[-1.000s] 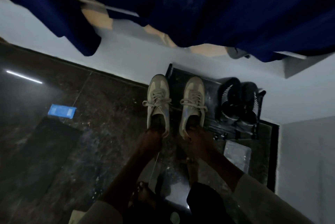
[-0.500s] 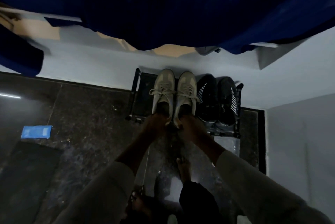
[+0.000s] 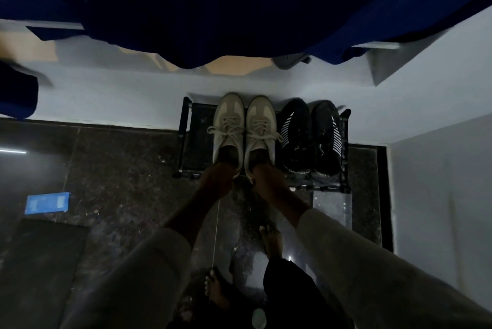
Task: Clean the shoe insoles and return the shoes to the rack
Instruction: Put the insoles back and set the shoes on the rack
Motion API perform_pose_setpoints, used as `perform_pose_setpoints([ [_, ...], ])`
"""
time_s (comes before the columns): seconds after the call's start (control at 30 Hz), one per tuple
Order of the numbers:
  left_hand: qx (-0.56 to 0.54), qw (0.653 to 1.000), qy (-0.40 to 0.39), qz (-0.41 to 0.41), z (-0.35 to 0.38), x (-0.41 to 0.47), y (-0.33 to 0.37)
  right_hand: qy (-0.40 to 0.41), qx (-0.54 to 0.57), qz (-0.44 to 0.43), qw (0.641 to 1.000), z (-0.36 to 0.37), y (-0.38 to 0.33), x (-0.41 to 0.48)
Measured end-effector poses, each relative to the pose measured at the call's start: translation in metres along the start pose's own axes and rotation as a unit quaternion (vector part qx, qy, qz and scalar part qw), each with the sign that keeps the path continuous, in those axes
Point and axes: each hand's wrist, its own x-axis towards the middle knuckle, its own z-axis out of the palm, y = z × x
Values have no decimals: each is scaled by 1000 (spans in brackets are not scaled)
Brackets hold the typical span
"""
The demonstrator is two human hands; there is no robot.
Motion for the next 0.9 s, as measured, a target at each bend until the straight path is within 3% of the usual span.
perform_pose_setpoints([
  [0.2,-22,995,76,52,7,-18,-3,96,-101,-57,989,16,8,-12],
  [0.33,-13,984,157,78,1,-57,8,149,-84,-72,983,17,2,-43],
  [0.53,34,977,185,96,32,-107,0,235,-98,-75,964,38,-1,-103],
  [0.7,38,965,220,138,59,-130,3,231,-92,-22,968,67,3,-141],
  [0.9,43,964,204,164,104,-135,17,198,-81,14,977,111,30,-162],
])
